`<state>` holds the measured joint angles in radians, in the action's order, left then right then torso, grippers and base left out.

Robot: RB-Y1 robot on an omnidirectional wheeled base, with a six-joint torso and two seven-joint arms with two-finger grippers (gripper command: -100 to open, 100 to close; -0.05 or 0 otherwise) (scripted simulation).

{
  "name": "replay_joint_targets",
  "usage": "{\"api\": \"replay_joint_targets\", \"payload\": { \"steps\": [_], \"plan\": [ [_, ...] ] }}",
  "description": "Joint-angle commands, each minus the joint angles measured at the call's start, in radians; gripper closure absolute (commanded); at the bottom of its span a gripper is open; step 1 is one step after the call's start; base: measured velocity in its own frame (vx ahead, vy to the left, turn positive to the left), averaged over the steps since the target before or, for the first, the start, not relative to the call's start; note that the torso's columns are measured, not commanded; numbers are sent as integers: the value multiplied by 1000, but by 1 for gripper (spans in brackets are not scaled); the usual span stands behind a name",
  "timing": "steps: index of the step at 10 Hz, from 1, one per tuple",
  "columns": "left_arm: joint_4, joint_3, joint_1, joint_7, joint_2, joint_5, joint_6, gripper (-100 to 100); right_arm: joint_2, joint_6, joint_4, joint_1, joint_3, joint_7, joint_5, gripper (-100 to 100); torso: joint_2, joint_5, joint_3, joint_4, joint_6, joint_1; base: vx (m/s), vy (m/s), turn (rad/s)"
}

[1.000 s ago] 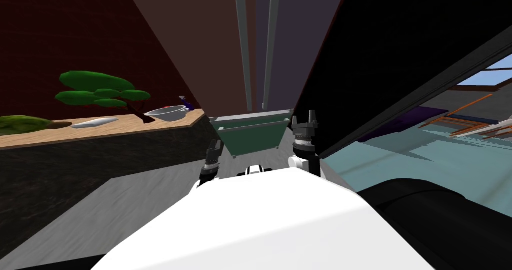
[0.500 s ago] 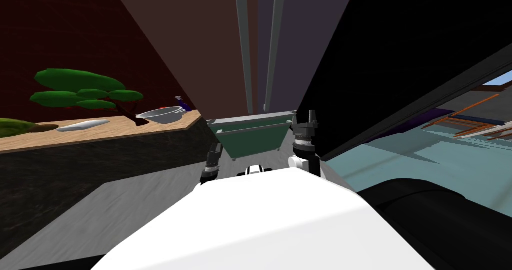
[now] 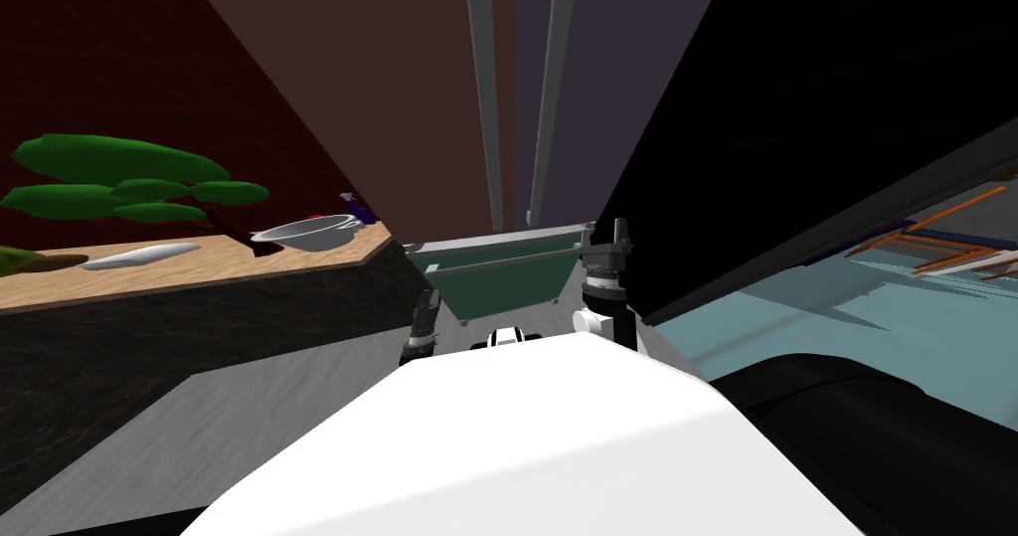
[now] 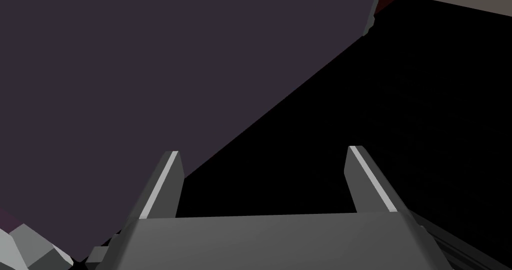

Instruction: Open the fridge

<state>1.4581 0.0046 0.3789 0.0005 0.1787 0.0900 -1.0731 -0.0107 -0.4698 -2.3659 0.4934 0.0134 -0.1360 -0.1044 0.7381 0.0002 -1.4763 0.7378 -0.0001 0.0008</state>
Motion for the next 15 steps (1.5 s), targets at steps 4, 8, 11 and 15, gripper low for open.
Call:
{"api": "replay_joint_targets", "payload": {
  "steps": [4,8,11,15],
  "plan": [
    [-158,12,-23,-7,-21,-5,-91,-100,0,0,0,0,0,0,0,0,1,0,1,1,0,-2,99,6,-6],
    [-247,20,-36,-11,-49,-8,-147,-100,0,0,0,0,0,0,0,0,1,0,1,1,0,1,105,11,-5],
    [-332,27,-47,-14,-89,-11,-194,-100,0,0,0,0,0,0,0,0,-1,0,0,0,0,-2,114,12,-5],
    [-404,33,-57,-17,-156,-14,-237,-100,0,0,0,0,0,0,0,0,1,0,1,1,0,0,85,5,-3]
  ]
}}
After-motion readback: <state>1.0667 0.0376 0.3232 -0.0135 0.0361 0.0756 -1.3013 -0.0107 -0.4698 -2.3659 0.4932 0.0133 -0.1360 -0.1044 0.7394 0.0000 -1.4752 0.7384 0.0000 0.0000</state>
